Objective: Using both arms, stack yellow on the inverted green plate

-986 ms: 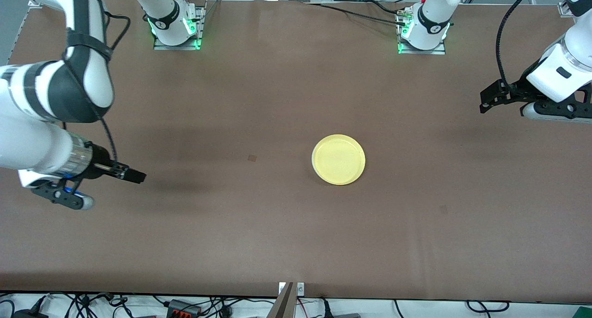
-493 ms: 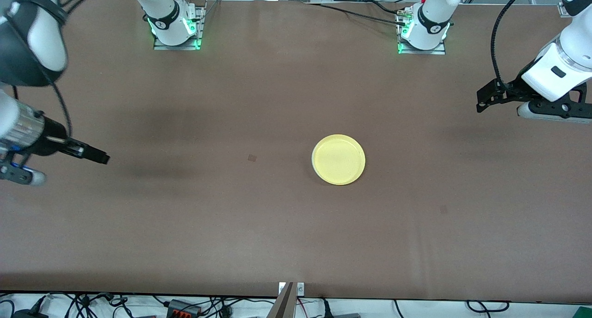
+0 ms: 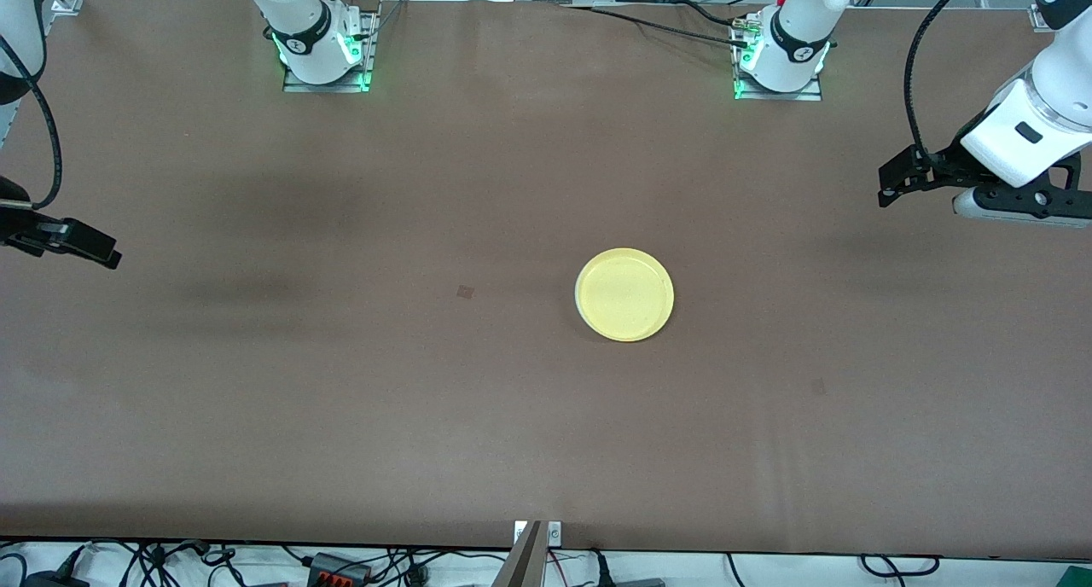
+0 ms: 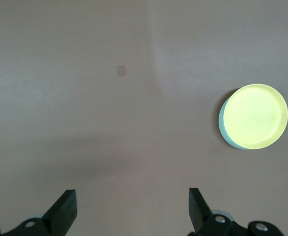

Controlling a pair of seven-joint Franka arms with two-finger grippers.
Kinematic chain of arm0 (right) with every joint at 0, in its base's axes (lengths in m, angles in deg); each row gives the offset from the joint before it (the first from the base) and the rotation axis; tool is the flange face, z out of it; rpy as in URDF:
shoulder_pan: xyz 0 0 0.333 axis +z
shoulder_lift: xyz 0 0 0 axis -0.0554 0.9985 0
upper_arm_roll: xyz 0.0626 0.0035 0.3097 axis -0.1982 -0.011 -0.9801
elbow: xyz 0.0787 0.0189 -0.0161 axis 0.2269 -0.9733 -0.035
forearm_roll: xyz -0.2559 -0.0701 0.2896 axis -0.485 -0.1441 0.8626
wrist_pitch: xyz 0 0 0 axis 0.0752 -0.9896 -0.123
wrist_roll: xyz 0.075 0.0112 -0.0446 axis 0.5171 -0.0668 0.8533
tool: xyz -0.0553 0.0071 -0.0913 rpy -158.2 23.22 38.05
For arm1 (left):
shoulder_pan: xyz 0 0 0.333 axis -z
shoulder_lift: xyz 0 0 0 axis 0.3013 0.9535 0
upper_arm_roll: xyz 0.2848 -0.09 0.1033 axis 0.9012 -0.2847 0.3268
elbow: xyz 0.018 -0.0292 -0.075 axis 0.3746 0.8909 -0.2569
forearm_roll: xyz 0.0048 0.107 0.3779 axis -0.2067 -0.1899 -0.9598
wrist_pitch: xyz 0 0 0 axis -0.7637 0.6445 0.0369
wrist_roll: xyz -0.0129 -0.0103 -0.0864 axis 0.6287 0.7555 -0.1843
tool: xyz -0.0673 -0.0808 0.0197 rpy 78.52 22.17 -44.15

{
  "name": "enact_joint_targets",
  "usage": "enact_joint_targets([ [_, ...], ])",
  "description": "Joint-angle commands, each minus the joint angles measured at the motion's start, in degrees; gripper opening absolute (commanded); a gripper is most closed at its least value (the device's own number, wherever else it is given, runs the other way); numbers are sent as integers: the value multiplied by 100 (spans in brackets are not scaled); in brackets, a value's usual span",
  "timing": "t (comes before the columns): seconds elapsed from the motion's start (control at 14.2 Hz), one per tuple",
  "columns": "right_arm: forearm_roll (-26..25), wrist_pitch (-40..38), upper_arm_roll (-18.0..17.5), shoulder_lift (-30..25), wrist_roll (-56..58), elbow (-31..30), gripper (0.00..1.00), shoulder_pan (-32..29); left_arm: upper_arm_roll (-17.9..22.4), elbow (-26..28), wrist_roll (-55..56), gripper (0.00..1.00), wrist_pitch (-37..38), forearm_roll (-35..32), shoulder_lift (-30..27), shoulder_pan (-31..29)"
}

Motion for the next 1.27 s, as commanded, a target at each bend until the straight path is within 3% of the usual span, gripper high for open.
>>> enact_joint_targets([
  [0.0, -31, -274, -22, -221, 301, -142, 100, -174, -81, -38, -114, 100, 87, -87, -29, -51],
  [0.21, -57, -197, -40, -546, 311, -510, 100, -158, -72, -38, -123, 100, 95, -79, -29, -68],
  [0.56, -75, 436, -40, -1179, 311, -1679, 100, -158, -72, -38, -123, 100, 87, -96, -20, -77],
  [1.2, -22, 129, -57, -1303, 328, -1645, 100, -149, 7, -231, -299, 100, 104, -114, 138, -191],
])
